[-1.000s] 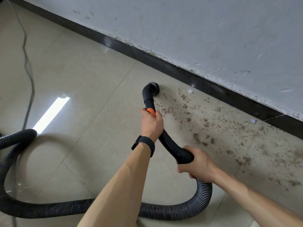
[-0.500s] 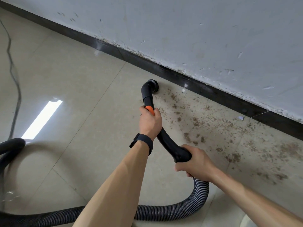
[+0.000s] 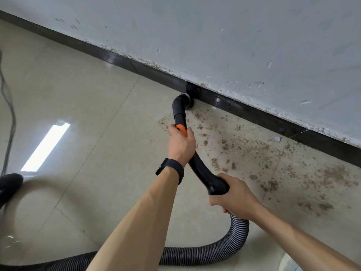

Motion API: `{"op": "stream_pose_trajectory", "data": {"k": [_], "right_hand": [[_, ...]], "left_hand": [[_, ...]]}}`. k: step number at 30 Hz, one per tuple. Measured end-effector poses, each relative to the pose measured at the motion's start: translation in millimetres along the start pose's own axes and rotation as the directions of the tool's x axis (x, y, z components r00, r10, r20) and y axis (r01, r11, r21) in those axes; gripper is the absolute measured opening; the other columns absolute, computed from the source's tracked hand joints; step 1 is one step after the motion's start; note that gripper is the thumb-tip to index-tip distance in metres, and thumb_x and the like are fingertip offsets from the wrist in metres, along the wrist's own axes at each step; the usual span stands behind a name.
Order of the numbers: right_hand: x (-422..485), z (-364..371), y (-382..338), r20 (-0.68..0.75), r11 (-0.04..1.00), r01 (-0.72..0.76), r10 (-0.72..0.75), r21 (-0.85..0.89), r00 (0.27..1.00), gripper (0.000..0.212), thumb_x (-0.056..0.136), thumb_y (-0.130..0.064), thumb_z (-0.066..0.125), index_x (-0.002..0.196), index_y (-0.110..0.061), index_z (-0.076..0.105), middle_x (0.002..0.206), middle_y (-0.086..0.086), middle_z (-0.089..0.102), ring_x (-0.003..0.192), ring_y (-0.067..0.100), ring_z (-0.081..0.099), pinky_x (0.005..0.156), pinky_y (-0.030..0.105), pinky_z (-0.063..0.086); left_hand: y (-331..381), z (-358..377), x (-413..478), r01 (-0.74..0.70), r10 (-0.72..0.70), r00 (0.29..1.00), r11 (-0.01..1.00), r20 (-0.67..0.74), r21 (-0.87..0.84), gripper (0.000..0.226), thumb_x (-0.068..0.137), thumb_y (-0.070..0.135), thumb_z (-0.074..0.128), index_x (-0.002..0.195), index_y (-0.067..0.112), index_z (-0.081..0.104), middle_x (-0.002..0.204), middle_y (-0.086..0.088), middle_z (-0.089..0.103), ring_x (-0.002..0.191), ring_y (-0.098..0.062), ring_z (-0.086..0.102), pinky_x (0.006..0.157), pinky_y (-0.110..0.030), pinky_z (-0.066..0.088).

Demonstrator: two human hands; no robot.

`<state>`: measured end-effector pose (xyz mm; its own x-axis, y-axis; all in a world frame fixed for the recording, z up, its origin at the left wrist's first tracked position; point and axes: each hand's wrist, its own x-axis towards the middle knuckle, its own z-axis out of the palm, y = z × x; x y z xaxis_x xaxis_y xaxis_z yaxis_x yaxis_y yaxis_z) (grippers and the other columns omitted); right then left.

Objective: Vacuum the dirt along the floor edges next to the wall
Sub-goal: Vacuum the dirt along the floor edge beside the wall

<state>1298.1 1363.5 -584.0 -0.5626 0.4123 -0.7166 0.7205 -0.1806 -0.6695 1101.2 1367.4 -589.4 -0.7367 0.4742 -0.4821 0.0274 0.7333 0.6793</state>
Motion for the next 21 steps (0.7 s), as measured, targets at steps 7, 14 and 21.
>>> {"op": "stream_pose_trajectory", "data": {"k": [7,14,21], "right_hand": [[1,-4,2,0.002,1.000,0.001,-0.001,0.008,1.000,0.028,0.069,-0.023,0.083,0.089,-0.027,0.064,0.057,-0.012,0.064,0.050,0.011,0.064,0.053,0.024,0.050],[23,0,-22,0.035,0.999,0.034,-0.033,-0.029,0.999,0.028,0.069,-0.026,0.081,0.090,-0.028,0.063,0.074,-0.003,0.069,0.052,0.010,0.064,0.050,0.023,0.050],[56,-1,-59,0.048,0.982,0.081,-0.074,-0.171,0.996,0.029,0.069,-0.037,0.080,0.089,-0.031,0.060,0.078,-0.004,0.071,0.057,0.013,0.068,0.052,0.027,0.053]], "left_hand": [[4,7,3,-0.011,0.011,1.000,1.000,0.012,0.012,0.024,0.100,0.021,0.045,0.115,0.006,0.035,0.078,-0.005,0.052,0.066,-0.026,0.053,0.055,-0.032,0.042],[-1,-16,27,0.018,-0.018,1.000,1.000,-0.017,-0.006,0.031,0.101,0.030,0.046,0.122,0.010,0.036,0.083,-0.002,0.052,0.068,-0.020,0.053,0.064,-0.034,0.044],[1,-41,63,0.048,-0.048,0.996,0.999,-0.074,-0.008,0.029,0.101,0.035,0.045,0.116,0.011,0.039,0.085,0.000,0.048,0.072,-0.019,0.051,0.071,-0.035,0.041]]}}
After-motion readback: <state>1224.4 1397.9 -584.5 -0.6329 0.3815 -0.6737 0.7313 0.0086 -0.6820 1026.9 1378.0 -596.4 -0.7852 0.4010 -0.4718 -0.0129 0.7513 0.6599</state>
